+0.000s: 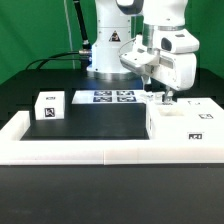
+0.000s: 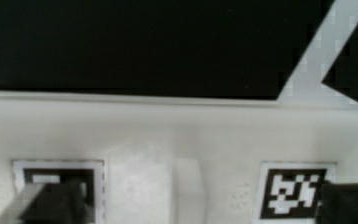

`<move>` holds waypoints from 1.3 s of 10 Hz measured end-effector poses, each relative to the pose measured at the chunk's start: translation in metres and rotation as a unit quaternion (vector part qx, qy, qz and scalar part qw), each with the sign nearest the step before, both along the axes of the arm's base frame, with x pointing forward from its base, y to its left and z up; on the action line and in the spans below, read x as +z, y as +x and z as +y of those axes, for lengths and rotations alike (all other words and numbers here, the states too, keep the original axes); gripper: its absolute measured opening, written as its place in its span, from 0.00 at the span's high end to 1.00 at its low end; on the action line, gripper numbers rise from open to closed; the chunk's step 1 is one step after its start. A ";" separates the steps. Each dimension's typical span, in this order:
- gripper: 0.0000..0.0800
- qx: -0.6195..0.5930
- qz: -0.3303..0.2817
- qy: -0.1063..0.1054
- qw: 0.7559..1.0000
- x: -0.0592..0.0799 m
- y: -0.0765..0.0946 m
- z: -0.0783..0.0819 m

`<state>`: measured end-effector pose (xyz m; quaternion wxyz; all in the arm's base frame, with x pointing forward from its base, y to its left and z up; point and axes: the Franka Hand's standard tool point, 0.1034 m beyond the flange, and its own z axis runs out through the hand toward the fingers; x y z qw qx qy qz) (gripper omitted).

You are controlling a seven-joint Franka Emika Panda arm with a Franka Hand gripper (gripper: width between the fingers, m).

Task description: Assemble cabinet

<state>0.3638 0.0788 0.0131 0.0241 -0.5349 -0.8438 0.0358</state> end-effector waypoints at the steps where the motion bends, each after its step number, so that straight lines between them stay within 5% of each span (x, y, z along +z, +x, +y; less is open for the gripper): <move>1: 0.37 0.000 0.001 0.000 1.000 -0.001 0.000 0.000; 4: 0.89 0.000 0.005 0.001 1.000 -0.004 -0.003 0.000; 10: 0.91 -0.008 -0.001 -0.001 1.000 0.001 0.001 -0.002; 13: 0.91 -0.077 -0.023 -0.013 0.997 0.022 0.007 -0.009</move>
Offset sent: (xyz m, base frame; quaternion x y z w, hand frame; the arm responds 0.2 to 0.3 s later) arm -0.0001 0.0033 -0.0029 0.0005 0.0080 -0.0018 1.0000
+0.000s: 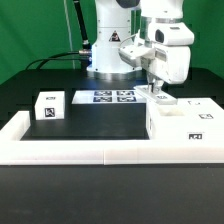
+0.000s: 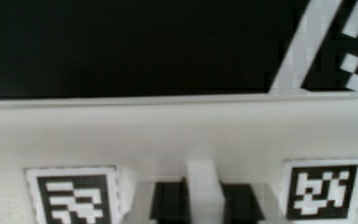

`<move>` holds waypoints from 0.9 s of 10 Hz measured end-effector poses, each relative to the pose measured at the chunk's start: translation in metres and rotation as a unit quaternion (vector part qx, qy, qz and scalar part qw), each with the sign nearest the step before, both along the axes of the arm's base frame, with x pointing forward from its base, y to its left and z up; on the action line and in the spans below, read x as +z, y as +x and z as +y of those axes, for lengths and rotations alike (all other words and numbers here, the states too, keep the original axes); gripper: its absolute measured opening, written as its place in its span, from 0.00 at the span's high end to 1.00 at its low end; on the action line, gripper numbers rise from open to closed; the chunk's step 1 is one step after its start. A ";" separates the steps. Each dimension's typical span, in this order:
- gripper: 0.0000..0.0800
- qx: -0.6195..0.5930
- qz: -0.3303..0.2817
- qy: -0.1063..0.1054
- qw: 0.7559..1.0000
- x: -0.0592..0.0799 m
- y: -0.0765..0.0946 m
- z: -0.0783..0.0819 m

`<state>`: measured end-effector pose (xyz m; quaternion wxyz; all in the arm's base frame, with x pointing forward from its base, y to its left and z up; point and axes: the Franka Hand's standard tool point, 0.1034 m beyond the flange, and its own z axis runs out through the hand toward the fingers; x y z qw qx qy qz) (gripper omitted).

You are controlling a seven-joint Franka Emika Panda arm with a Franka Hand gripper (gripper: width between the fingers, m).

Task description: Assemble cabinet

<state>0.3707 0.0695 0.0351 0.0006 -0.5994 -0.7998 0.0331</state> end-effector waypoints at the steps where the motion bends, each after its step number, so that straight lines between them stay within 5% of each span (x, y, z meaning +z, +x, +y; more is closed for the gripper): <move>1: 0.91 -0.044 0.006 -0.018 0.999 0.007 -0.002 -0.003; 2: 0.91 -0.094 0.019 -0.051 0.994 0.016 -0.002 -0.002; 3: 0.91 -0.103 0.017 -0.060 0.993 0.022 0.006 0.000; 9: 0.91 -0.116 0.019 -0.056 0.992 0.020 0.005 -0.004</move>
Offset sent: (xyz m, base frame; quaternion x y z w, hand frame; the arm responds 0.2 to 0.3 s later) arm 0.0000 0.0000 0.0000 0.0000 0.0000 0.0000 1.0000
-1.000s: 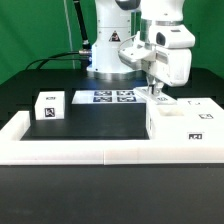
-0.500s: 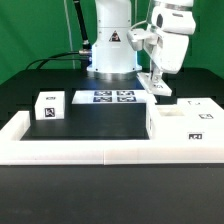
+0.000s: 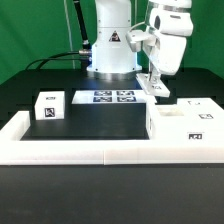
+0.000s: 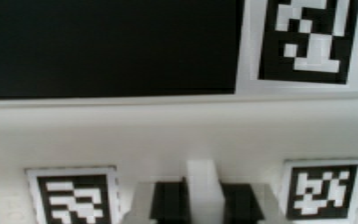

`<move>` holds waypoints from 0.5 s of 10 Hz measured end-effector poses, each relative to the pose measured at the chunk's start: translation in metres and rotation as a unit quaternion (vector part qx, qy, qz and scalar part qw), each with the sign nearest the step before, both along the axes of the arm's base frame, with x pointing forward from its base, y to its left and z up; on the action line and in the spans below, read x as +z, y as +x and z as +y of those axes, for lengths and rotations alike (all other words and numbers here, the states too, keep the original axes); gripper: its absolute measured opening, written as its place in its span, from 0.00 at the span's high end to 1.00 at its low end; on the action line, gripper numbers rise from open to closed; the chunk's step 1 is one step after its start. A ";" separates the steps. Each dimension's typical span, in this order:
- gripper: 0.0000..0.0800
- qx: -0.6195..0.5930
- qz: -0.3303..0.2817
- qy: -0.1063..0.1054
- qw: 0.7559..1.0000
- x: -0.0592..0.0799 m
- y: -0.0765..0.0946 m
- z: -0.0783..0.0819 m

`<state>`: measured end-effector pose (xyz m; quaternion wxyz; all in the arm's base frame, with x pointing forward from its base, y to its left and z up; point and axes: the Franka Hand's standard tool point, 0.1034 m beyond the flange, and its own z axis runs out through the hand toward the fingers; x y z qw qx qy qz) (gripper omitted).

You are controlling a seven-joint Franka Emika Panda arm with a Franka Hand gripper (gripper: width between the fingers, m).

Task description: Assemble cabinet

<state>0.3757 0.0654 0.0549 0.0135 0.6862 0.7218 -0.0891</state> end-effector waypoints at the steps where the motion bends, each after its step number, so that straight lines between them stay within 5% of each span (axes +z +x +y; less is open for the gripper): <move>1: 0.91 -0.007 0.000 0.000 1.000 -0.001 0.000 -0.001; 5: 0.91 -0.005 -0.006 0.005 1.000 -0.002 0.000 0.001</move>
Offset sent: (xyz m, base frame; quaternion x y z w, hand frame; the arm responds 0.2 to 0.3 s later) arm 0.0000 0.0000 0.0000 0.0000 0.0000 0.0000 1.0000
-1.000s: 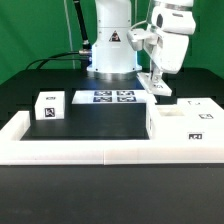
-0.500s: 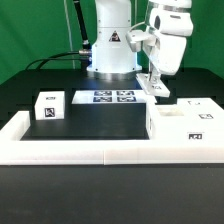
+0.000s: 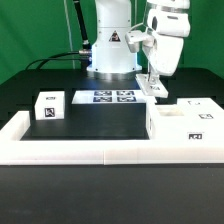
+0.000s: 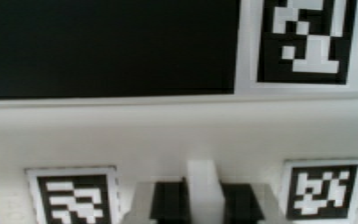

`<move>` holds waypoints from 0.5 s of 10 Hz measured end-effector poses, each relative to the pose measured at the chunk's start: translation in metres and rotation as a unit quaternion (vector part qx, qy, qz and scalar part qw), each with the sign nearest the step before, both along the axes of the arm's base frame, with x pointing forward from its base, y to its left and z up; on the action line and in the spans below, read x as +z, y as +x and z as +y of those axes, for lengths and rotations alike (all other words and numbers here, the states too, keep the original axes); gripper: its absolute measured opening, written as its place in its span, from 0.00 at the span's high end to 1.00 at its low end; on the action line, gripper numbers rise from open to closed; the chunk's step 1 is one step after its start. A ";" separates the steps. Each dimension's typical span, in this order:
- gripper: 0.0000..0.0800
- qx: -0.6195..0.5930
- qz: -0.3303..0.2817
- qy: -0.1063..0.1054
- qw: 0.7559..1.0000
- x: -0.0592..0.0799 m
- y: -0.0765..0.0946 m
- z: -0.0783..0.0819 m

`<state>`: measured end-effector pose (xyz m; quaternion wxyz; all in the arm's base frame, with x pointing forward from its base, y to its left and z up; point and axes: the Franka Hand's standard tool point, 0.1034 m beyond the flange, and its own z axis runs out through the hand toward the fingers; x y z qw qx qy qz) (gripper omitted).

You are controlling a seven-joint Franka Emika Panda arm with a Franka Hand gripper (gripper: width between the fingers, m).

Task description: Assemble cabinet

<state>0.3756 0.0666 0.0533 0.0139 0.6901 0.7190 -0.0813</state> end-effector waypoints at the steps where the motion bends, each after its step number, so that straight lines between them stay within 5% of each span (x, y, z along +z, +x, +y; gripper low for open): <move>1: 0.91 0.000 0.000 0.000 1.000 0.000 0.000 0.000; 5: 0.91 0.005 -0.063 0.028 0.998 0.006 0.015 0.013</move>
Offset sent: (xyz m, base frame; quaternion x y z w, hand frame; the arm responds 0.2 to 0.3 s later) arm 0.0185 0.0019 0.0097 -0.1851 -0.0241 0.0059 0.9824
